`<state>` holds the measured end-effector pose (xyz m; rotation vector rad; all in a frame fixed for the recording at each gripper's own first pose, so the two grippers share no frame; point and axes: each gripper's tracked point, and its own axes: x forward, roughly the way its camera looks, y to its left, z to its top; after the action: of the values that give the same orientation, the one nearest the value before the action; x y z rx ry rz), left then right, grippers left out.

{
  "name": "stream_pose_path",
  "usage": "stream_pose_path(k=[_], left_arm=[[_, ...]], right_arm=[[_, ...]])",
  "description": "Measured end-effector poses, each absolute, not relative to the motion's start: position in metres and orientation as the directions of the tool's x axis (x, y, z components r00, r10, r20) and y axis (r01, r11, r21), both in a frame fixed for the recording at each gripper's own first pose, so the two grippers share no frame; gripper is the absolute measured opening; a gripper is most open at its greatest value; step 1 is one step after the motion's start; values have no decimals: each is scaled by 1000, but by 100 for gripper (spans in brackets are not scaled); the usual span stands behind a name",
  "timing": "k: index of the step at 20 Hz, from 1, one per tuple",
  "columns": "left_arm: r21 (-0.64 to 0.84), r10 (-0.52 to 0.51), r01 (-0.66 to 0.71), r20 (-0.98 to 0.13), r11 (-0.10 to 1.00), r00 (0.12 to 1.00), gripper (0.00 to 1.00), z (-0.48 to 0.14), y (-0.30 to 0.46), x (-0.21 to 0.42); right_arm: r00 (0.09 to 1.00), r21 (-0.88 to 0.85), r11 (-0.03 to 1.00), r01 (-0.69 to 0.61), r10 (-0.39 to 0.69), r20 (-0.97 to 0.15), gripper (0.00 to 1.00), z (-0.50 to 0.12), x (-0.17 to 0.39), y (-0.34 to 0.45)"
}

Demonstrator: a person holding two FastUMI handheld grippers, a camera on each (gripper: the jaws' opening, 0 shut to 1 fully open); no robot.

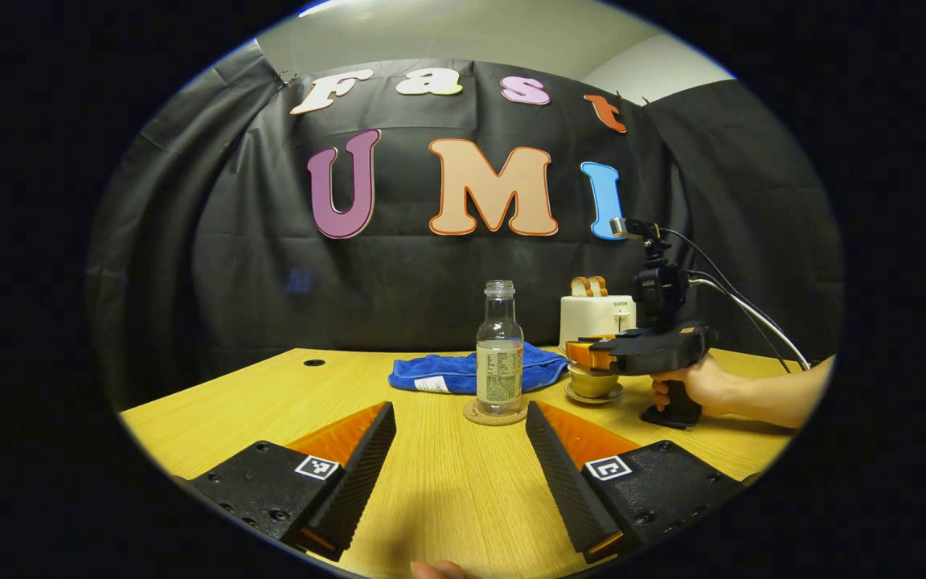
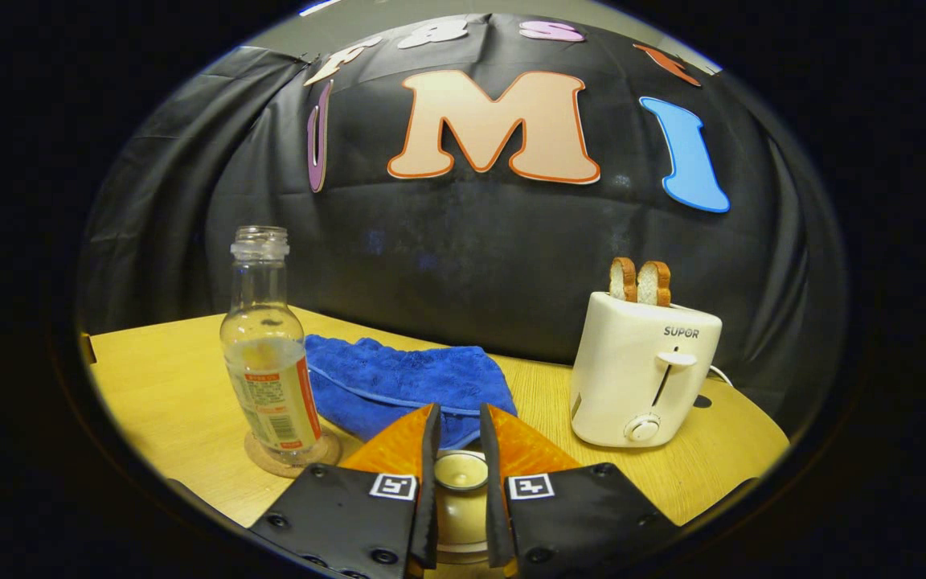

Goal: Open the teacup lid with one hand, grasp the water bottle and pour water into the teacup with the other hand; after pouring, place the water bottle on the coaster and then close the teacup lid.

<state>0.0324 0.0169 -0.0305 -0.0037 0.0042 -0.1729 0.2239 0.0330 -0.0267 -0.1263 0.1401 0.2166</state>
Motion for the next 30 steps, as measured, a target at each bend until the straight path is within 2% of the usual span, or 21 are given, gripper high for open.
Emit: stream_pose_path(k=[8, 13, 14, 15, 16, 20, 21, 22, 23, 24, 25, 27, 30], left_arm=[[-4, -165, 165, -6, 986, 986, 95, -30, 18, 32], [-5, -165, 165, -7, 986, 986, 94, -29, 18, 32], [-5, -165, 165, -7, 986, 986, 94, -29, 18, 33], [-5, -165, 165, -7, 986, 986, 94, -29, 18, 33], [-5, -165, 165, -8, 986, 986, 94, -30, 18, 32], [-6, -164, 164, -8, 986, 986, 95, -29, 18, 32], [-6, -164, 164, -8, 986, 986, 95, -29, 18, 31], [-5, -162, 162, -8, 987, 987, 95, -29, 18, 32], [-5, -155, 155, -9, 988, 988, 95, -29, 20, 31], [-5, -137, 137, -7, 991, 990, 95, -29, 23, 34], [-6, -124, 124, -6, 992, 992, 95, -28, 25, 37], [-5, -107, 107, -14, 994, 994, 95, -31, 18, 45], [-3, -98, 98, -17, 995, 995, 95, -30, 1, 55]], right_arm=[[966, -83, 970, -228, 215, -143, 27, -26, 223, 31], [965, -61, 969, -240, 231, -126, 34, -24, 220, 30], [967, -57, 971, -234, 226, -119, 47, -23, 219, 29], [968, -55, 971, -233, 226, -113, 41, -21, 218, 29], [968, -52, 971, -234, 228, -104, 56, -19, 217, 28], [981, 2, 982, -188, 188, -43, 89, -14, 217, 13], [987, 15, 987, -161, 161, -14, 90, -5, 210, 7], [989, 1, 989, -149, 149, -21, 97, -7, 207, 2], [988, 7, 988, -153, 154, -22, 91, -8, 199, 3], [989, 4, 990, -144, 144, -17, 98, -6, 193, -1], [992, 2, 992, -128, 128, -18, 94, -5, 187, -6], [997, 2, 997, -77, 77, -13, 100, -4, 173, -16], [999, -2, 999, -37, 37, -12, 95, -2, 141, -21]])
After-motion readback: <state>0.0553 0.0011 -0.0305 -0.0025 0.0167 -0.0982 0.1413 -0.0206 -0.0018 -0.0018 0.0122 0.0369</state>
